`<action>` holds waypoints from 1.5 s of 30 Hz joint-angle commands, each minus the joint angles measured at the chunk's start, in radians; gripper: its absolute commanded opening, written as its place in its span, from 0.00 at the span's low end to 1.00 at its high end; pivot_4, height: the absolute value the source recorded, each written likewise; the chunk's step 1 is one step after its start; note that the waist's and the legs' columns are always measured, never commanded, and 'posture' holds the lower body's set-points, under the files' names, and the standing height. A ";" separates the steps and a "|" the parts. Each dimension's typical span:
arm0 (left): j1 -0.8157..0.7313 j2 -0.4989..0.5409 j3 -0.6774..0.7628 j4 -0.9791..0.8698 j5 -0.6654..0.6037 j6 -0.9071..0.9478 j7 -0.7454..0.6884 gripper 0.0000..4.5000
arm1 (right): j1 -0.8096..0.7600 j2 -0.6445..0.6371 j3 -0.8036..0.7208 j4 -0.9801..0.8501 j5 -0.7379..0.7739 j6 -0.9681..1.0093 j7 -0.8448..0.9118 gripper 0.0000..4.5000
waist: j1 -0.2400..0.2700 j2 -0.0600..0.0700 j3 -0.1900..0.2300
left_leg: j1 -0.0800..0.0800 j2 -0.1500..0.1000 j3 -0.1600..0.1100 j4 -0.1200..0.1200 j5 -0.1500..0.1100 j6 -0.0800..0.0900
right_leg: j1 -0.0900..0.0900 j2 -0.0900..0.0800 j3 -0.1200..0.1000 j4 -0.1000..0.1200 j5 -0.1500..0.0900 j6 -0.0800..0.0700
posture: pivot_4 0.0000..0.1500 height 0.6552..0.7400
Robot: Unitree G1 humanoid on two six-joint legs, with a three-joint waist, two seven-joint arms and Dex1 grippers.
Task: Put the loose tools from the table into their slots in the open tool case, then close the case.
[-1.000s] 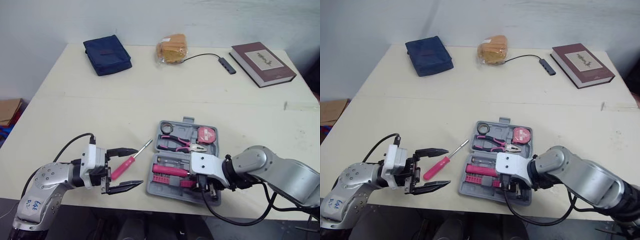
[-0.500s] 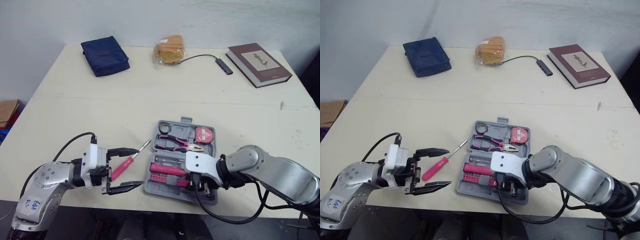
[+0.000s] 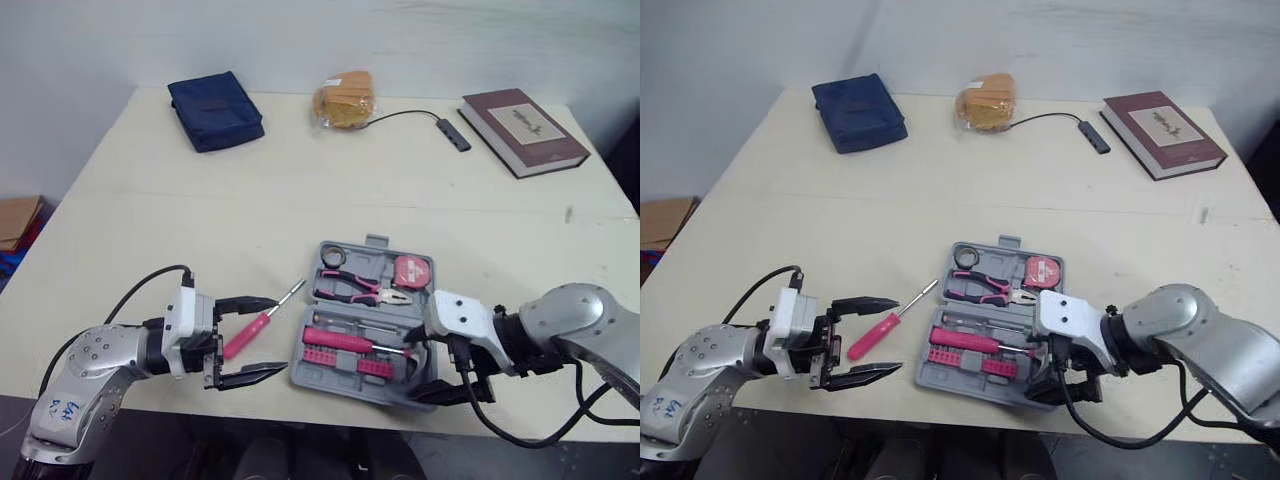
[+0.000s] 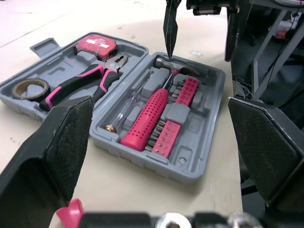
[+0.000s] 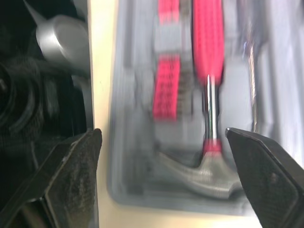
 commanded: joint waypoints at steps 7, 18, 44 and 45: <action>-0.015 0.007 0.004 -0.026 -0.016 -0.001 0.000 1.00 | 0.117 0.103 -0.028 0.131 -0.124 -0.378 0.075 0.04 | 0.000 0.000 0.000 | 0.000 -0.001 0.000 0.003 0.000 0.000 | 0.001 -0.001 0.001 0.002 0.000 0.001 | 1.00 1.00; -0.015 0.016 0.011 -0.032 -0.016 0.003 0.000 1.00 | 0.085 0.152 0.104 0.281 -0.331 -0.576 0.070 0.02 | 0.001 0.000 0.000 | 0.000 -0.001 0.000 0.003 0.001 -0.002 | 0.000 -0.001 0.001 0.002 0.000 0.001 | 1.00 1.00; 0.052 0.045 0.189 0.078 0.034 -0.065 0.027 1.00 | 0.216 0.184 -0.227 0.372 -0.136 -0.641 -0.013 0.08 | 0.001 -0.001 -0.001 | 0.001 -0.001 0.000 0.003 0.001 -0.001 | 0.001 -0.002 0.001 0.003 0.000 0.001 | 1.00 1.00; 0.072 0.051 0.227 0.108 0.046 -0.084 0.023 1.00 | 0.230 0.170 -0.290 0.392 -0.125 -0.650 -0.016 0.16 | 0.000 -0.002 -0.001 | 0.001 -0.001 0.000 0.003 0.001 -0.001 | 0.001 -0.002 0.001 0.003 0.000 0.001 | 1.00 1.00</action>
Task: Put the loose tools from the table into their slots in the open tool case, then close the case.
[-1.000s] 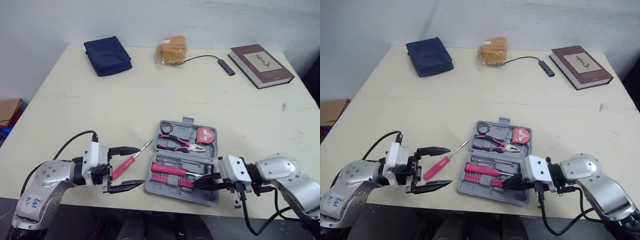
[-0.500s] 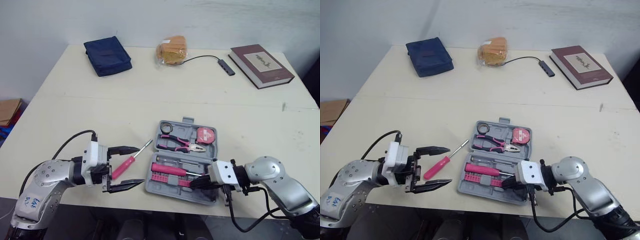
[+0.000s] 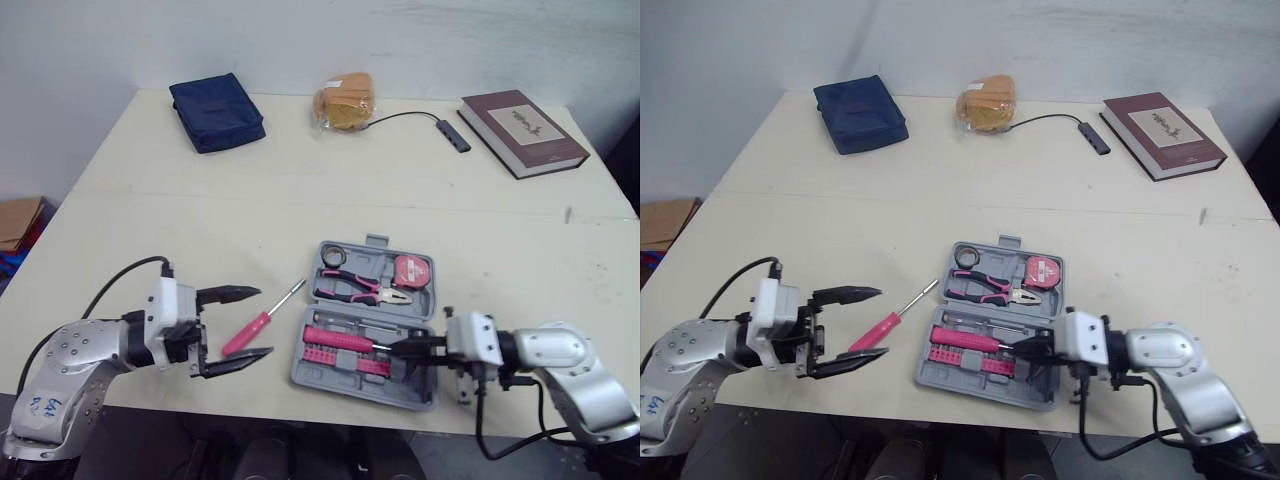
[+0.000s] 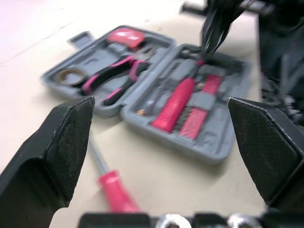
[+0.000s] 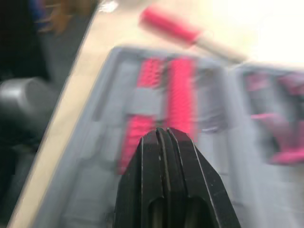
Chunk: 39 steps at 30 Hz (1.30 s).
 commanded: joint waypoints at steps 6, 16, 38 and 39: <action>0.120 0.036 0.245 0.222 0.073 -0.165 -0.010 1.00 | 0.071 -0.104 -0.387 0.270 0.016 -0.144 0.024 0.75 | 0.001 0.000 0.000 | 0.001 0.000 0.000 -0.001 0.000 0.000 | 0.000 0.000 -0.001 0.000 0.000 -0.001 | 1.00 1.00; 0.217 0.051 0.457 0.648 0.194 -0.386 0.098 1.00 | -0.059 -0.217 -0.531 1.037 -0.069 -0.566 0.049 0.99 | -0.015 0.001 0.001 | 0.010 0.000 0.005 -0.004 -0.001 0.002 | 0.007 0.000 0.002 -0.001 0.000 -0.001 | 1.00 1.00; 0.201 0.099 0.100 -0.186 -0.067 0.411 0.362 1.00 | -0.011 0.095 -0.226 0.068 0.297 -0.193 0.141 0.99 | -0.023 0.006 0.001 | 0.015 0.003 0.001 -0.006 -0.002 0.000 | 0.014 0.000 0.001 -0.002 -0.001 -0.002 | 1.00 1.00; 0.186 0.088 0.072 -0.204 -0.050 0.422 0.390 1.00 | -0.007 0.094 -0.208 0.047 0.304 -0.186 0.166 0.99 | -0.023 0.006 0.001 | 0.015 0.003 0.001 -0.006 -0.002 0.000 | 0.014 0.000 0.001 -0.002 -0.001 -0.002 | 1.00 1.00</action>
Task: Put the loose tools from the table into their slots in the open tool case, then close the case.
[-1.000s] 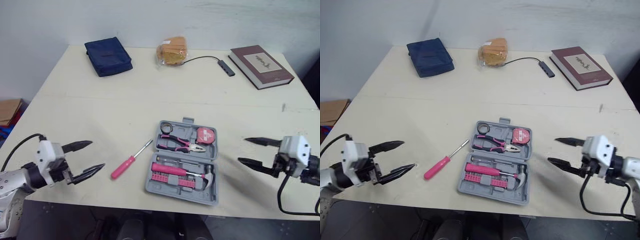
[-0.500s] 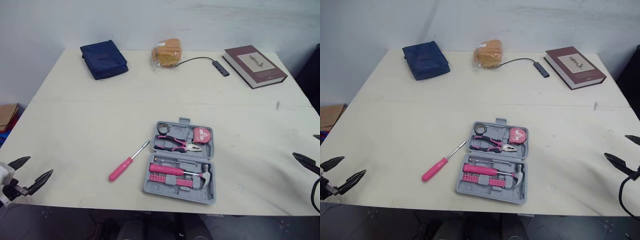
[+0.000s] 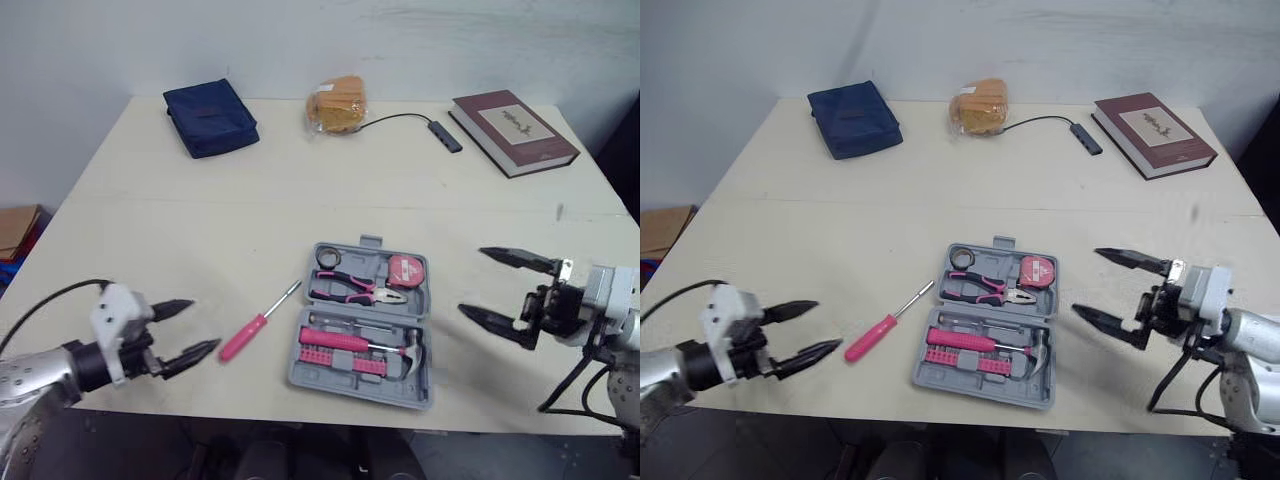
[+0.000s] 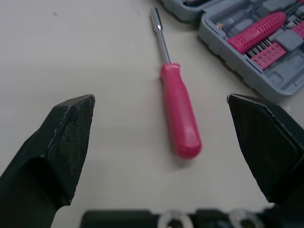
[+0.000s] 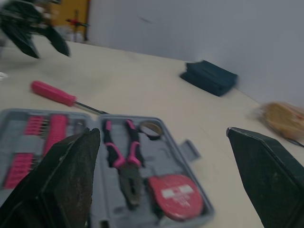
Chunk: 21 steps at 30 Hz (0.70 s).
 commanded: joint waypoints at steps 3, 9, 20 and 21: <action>-0.055 -0.040 -0.112 -0.079 0.078 0.056 0.133 1.00 | 0.010 0.002 0.047 -0.103 0.051 0.023 0.088 0.99 | 0.000 0.000 0.000 | 0.000 0.000 0.000 0.000 0.000 0.000 | 0.000 0.000 0.000 0.000 0.000 0.000 | 1.00 1.00; -0.081 -0.061 -0.206 -0.069 0.181 0.042 0.192 1.00 | 0.026 0.000 0.039 -0.118 0.058 0.061 0.084 0.99 | 0.001 0.000 0.000 | 0.000 0.000 0.000 0.000 0.000 0.000 | 0.000 0.000 0.000 0.000 0.000 0.000 | 1.00 1.00; -0.143 -0.160 -0.336 -0.019 0.266 0.101 0.262 0.39 | 0.051 0.002 0.015 -0.128 0.024 0.052 0.052 1.00 | 0.017 0.001 -0.001 | 0.001 -0.001 0.000 0.000 0.000 0.000 | 0.000 0.000 0.000 0.000 0.000 0.000 | 1.00 1.00; -0.151 -0.164 -0.312 -0.005 0.267 0.093 0.266 0.30 | 0.053 0.001 0.011 -0.125 0.018 0.049 0.048 1.00 | 0.021 0.001 -0.001 | 0.001 -0.001 0.000 0.000 0.000 0.000 | 0.000 0.000 0.000 -0.001 0.000 0.000 | 1.00 1.00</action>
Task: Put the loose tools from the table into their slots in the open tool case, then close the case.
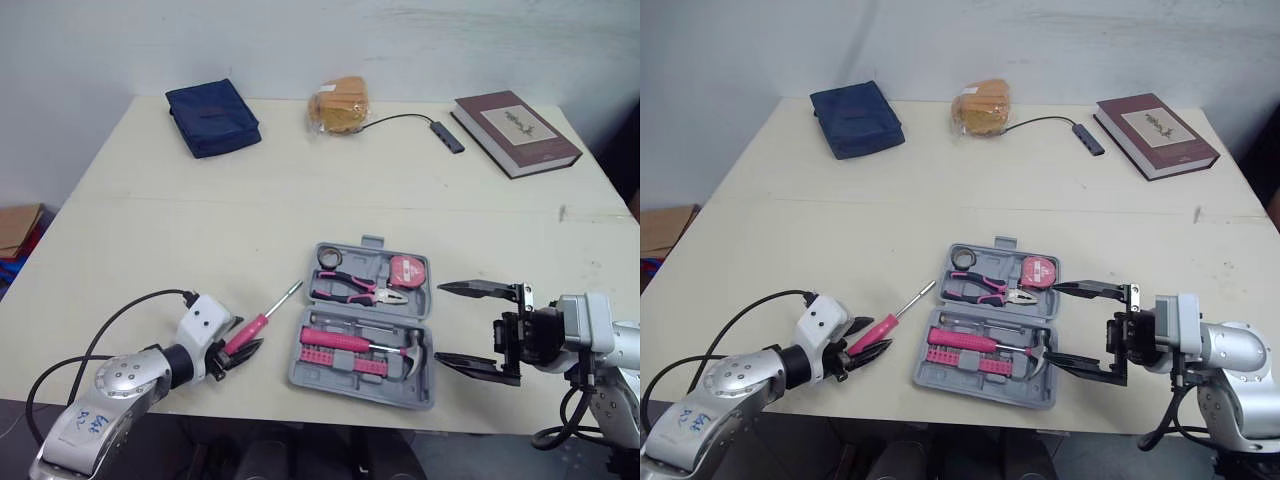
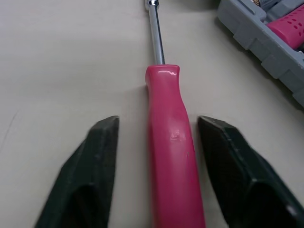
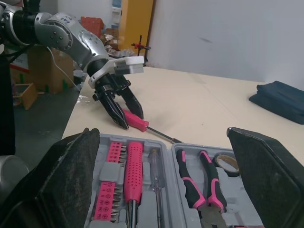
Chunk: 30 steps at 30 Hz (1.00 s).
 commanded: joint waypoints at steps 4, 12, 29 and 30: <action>-0.028 0.078 0.084 0.109 0.087 -0.123 -0.049 0.13 | 0.024 -0.020 -0.047 -0.031 -0.024 -0.021 -0.001 1.00 | 0.007 0.000 0.000 | 0.000 0.000 0.000 0.000 0.000 0.000 | 0.000 0.000 -0.001 0.000 0.000 0.000 | 1.00 1.00; -0.192 0.168 0.057 0.161 -0.096 -0.405 -0.555 0.13 | 0.124 -0.107 -0.173 -0.055 -0.006 -0.013 0.072 1.00 | 0.019 -0.001 0.001 | -0.003 0.000 -0.002 0.000 0.000 -0.001 | -0.001 -0.001 -0.003 -0.003 0.000 -0.001 | 1.00 1.00; -0.642 0.017 -0.548 0.089 0.099 -0.057 -0.593 0.13 | 0.323 -0.102 -0.276 -0.240 0.009 0.061 0.000 1.00 | 0.016 -0.002 0.001 | -0.002 0.000 -0.001 0.003 0.001 0.000 | 0.000 0.004 0.000 0.001 0.001 0.001 | 1.00 1.00; -0.648 0.015 -0.556 0.093 0.111 -0.054 -0.587 0.13 | 0.324 -0.101 -0.276 -0.244 0.005 0.061 -0.007 1.00 | 0.016 -0.002 0.001 | -0.002 0.000 -0.001 0.003 0.001 -0.001 | 0.000 0.004 0.000 0.002 0.001 0.001 | 1.00 1.00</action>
